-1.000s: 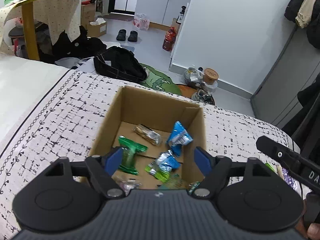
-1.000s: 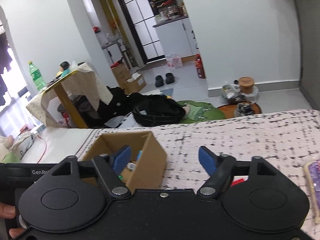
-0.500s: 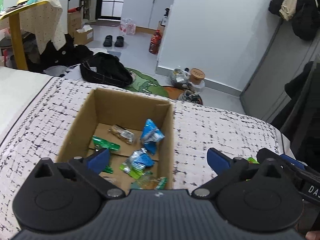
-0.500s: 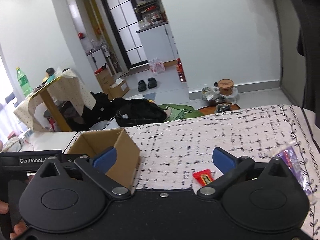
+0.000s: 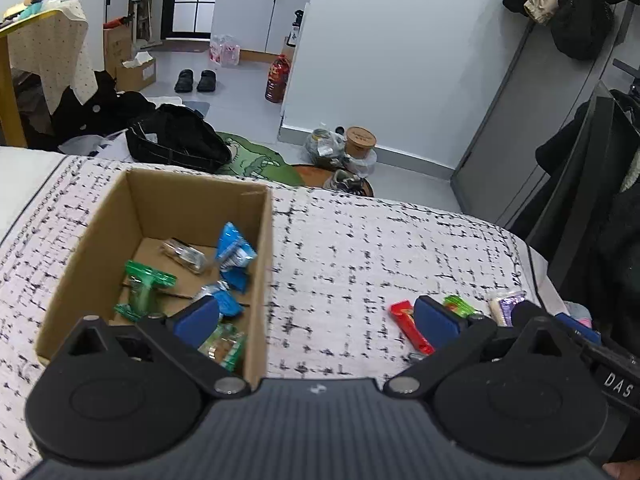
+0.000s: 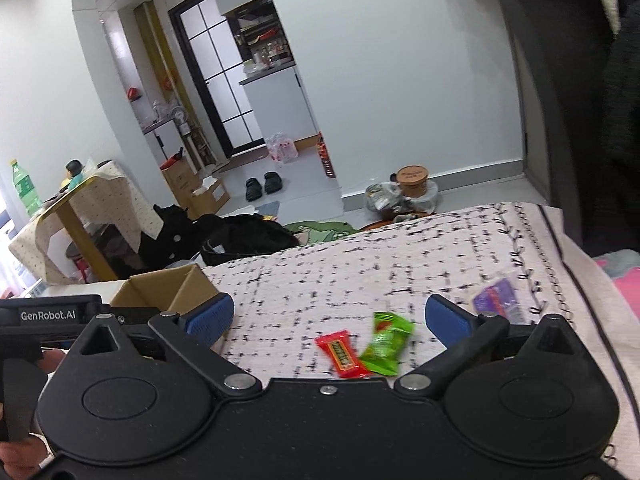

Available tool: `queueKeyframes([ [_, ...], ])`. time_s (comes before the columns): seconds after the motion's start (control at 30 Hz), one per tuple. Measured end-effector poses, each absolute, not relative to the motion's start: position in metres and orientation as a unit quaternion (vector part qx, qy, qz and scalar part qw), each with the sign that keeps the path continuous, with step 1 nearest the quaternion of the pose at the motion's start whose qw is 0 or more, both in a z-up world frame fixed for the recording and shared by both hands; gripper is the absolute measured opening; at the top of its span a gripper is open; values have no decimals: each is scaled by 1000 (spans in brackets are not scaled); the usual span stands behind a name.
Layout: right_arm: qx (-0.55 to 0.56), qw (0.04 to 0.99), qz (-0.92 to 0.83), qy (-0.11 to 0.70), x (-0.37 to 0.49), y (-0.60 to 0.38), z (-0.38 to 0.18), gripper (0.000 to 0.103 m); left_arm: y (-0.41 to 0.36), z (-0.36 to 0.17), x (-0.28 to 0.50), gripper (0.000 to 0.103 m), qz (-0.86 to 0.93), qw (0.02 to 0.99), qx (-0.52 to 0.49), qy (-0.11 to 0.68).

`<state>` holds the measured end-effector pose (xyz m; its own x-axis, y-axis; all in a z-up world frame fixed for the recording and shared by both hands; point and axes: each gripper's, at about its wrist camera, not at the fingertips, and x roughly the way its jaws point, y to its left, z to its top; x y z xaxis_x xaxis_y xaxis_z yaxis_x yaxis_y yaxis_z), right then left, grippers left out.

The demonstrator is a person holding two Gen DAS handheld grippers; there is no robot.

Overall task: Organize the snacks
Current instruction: 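Move both grippers back to the snacks, left toward red bar, right toward purple pack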

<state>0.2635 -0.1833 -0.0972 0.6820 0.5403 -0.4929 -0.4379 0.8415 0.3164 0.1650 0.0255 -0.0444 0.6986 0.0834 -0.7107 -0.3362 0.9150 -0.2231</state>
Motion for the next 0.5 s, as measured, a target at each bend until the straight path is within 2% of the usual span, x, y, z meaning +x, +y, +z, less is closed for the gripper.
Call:
queueKeyframes([
  [0.5, 81, 927, 220, 292, 264, -234, -108, 103, -13, -61, 186, 102, 84, 903, -183, 380],
])
